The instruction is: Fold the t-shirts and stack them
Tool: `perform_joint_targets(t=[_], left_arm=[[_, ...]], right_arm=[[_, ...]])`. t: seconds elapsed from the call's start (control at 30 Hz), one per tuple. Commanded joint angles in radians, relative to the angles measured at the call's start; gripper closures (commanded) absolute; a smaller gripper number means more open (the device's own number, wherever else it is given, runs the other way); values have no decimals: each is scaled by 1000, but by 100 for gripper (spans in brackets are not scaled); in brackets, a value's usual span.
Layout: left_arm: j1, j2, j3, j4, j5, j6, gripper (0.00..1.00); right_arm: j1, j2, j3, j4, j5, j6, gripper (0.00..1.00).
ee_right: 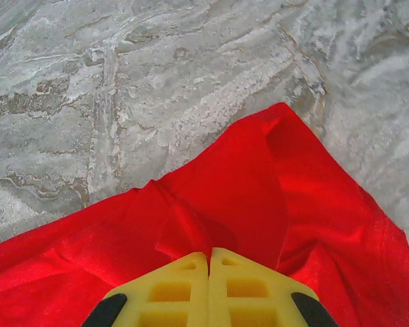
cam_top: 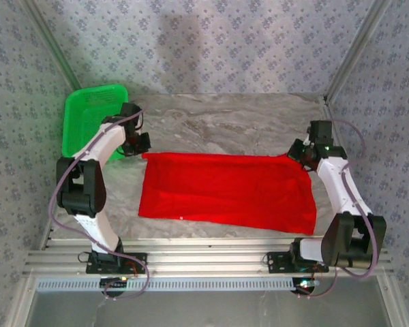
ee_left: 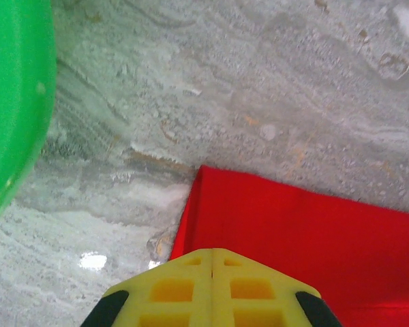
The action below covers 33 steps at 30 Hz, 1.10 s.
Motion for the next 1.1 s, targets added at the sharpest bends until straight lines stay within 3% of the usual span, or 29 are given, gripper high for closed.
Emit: perform_joint_targets(t=[0.0,0.4,1.07], left_arm=[[3,-63,-37,6,-11,21,100],[-7,-142,-184,13,-15,14,100],[-40,-62,-296,47,-75,-30,100]], right_arm=[[-13,-56,-45,-35,26,62,100],[-41,-147,-153,-97,21,143,100],[-44,-197,-285,-155,80,245,100]])
